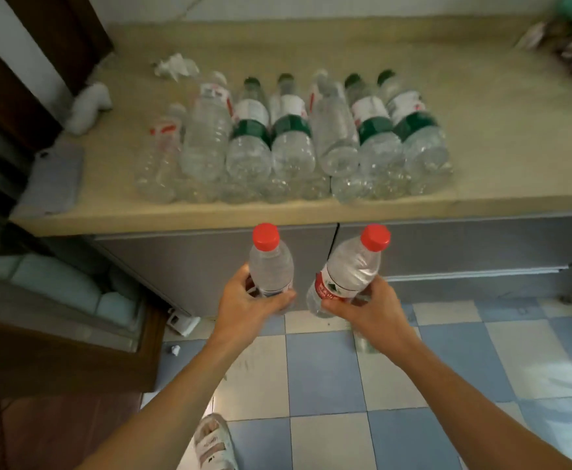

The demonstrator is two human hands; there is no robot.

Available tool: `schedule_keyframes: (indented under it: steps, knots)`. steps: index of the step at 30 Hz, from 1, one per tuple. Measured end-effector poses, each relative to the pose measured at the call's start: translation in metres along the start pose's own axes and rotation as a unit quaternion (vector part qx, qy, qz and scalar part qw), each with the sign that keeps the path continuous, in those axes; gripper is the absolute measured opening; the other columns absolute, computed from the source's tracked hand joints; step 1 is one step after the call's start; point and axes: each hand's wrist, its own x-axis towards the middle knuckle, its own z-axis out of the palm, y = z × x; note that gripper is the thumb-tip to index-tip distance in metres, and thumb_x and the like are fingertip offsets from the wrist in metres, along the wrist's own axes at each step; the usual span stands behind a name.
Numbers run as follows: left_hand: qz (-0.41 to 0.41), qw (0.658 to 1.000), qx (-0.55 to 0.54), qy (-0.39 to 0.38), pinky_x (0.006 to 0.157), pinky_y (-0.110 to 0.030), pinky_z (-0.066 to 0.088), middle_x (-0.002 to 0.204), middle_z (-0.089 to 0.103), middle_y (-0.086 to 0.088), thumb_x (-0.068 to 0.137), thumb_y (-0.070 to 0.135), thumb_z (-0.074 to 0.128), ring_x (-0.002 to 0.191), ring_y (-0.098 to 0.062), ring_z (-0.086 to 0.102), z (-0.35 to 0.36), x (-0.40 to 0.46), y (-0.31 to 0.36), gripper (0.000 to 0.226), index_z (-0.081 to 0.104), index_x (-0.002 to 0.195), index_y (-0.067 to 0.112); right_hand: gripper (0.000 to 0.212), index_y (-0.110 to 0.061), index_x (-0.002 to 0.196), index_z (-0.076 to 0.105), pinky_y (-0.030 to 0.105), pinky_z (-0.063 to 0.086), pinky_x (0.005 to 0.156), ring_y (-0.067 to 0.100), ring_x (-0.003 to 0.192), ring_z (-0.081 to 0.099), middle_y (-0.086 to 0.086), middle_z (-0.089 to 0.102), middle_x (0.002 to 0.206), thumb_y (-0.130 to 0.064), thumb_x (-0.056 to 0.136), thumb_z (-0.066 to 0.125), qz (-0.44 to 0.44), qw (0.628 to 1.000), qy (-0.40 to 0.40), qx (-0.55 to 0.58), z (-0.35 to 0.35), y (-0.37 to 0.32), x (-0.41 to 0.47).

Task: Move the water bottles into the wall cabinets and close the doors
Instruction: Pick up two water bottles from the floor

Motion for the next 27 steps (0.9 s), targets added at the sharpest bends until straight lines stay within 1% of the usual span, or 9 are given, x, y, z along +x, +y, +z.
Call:
schedule_keyframes:
  steps: [3, 6, 8, 11, 13, 16, 19, 24, 27]
  knots:
    - [0.035, 0.999, -0.017, 0.013, 0.075, -0.017, 0.055, 0.099, 0.077, 0.007, 0.062, 0.015, 0.096, 0.094, -0.012, 0.073, -0.038, -0.012, 0.069, 0.054, 0.068, 0.107, 0.022, 0.059, -0.033, 0.116, 0.063, 0.016, 0.057, 0.077, 0.003, 0.097, 0.072, -0.019, 0.075, 0.104, -0.026, 0.066, 0.094, -0.024, 1.0, -0.007, 0.009, 0.004, -0.079, -0.012]
    - [0.085, 0.996, -0.013, 0.026, 0.073, -0.016, 0.056, 0.099, 0.077, 0.014, 0.052, 0.038, 0.093, 0.092, -0.007, 0.073, -0.073, -0.014, 0.136, 0.061, 0.068, 0.107, 0.029, 0.058, -0.022, 0.12, 0.066, 0.025, 0.059, 0.086, 0.007, 0.1, 0.072, -0.011, 0.076, 0.107, -0.022, 0.068, 0.093, -0.054, 0.999, -0.002, 0.002, 0.016, -0.152, -0.017]
    - [0.125, 0.991, -0.012, 0.037, 0.074, -0.014, 0.055, 0.101, 0.076, 0.017, 0.052, 0.045, 0.092, 0.094, -0.004, 0.073, -0.098, -0.008, 0.179, 0.062, 0.067, 0.107, 0.033, 0.053, -0.023, 0.118, 0.068, 0.02, 0.057, 0.084, 0.004, 0.1, 0.071, -0.013, 0.076, 0.106, -0.024, 0.071, 0.092, -0.088, 0.996, -0.001, -0.01, 0.026, -0.202, -0.014]
    - [0.183, 0.982, -0.017, 0.044, 0.073, -0.013, 0.054, 0.101, 0.076, 0.016, 0.055, 0.043, 0.092, 0.093, -0.004, 0.073, -0.133, 0.008, 0.241, 0.052, 0.07, 0.102, 0.044, 0.05, -0.029, 0.115, 0.068, 0.007, 0.051, 0.075, -0.005, 0.097, 0.068, -0.024, 0.074, 0.101, -0.027, 0.071, 0.091, -0.144, 0.989, 0.012, -0.031, 0.044, -0.275, -0.008]
    - [0.222, 0.974, -0.025, 0.049, 0.072, -0.014, 0.054, 0.099, 0.077, 0.015, 0.056, 0.04, 0.092, 0.091, -0.005, 0.073, -0.155, 0.019, 0.282, 0.048, 0.071, 0.099, 0.046, 0.043, -0.035, 0.106, 0.067, 0.003, 0.048, 0.07, -0.01, 0.092, 0.067, -0.029, 0.073, 0.096, -0.027, 0.071, 0.091, -0.181, 0.982, 0.03, -0.036, 0.056, -0.322, -0.002]
    - [0.264, 0.963, -0.027, 0.045, 0.071, -0.012, 0.053, 0.1, 0.076, 0.017, 0.061, 0.035, 0.092, 0.092, -0.003, 0.072, -0.184, 0.032, 0.341, 0.048, 0.07, 0.103, 0.039, 0.042, -0.038, 0.102, 0.064, 0.01, 0.052, 0.072, -0.009, 0.091, 0.067, -0.027, 0.073, 0.097, -0.038, 0.069, 0.091, -0.215, 0.975, 0.055, -0.027, 0.068, -0.383, 0.006]
    - [0.308, 0.95, -0.013, 0.055, 0.07, -0.01, 0.054, 0.103, 0.073, 0.023, 0.06, 0.052, 0.087, 0.094, 0.002, 0.07, -0.205, 0.044, 0.405, 0.056, 0.067, 0.11, 0.038, 0.057, -0.036, 0.107, 0.062, 0.024, 0.053, 0.08, -0.006, 0.093, 0.066, -0.021, 0.073, 0.1, -0.055, 0.06, 0.088, -0.248, 0.965, 0.083, -0.005, 0.072, -0.443, 0.014]
    - [0.363, 0.927, -0.028, 0.09, 0.059, -0.005, 0.049, 0.092, 0.068, 0.036, 0.062, 0.052, 0.085, 0.087, 0.013, 0.065, -0.223, 0.066, 0.513, 0.046, 0.063, 0.101, 0.044, 0.044, -0.037, 0.107, 0.064, 0.01, 0.051, 0.073, -0.002, 0.092, 0.067, -0.021, 0.074, 0.1, -0.036, 0.072, 0.089, -0.349, 0.933, 0.093, 0.004, 0.057, -0.544, 0.03]
    - [0.394, 0.912, -0.042, 0.106, 0.059, -0.006, 0.047, 0.089, 0.068, 0.034, 0.05, 0.061, 0.079, 0.083, 0.011, 0.066, -0.229, 0.079, 0.575, 0.055, 0.059, 0.099, 0.049, 0.048, -0.035, 0.107, 0.065, 0.011, 0.051, 0.072, -0.001, 0.092, 0.068, -0.017, 0.075, 0.099, -0.043, 0.066, 0.089, -0.399, 0.912, 0.094, 0.008, 0.039, -0.607, 0.046]
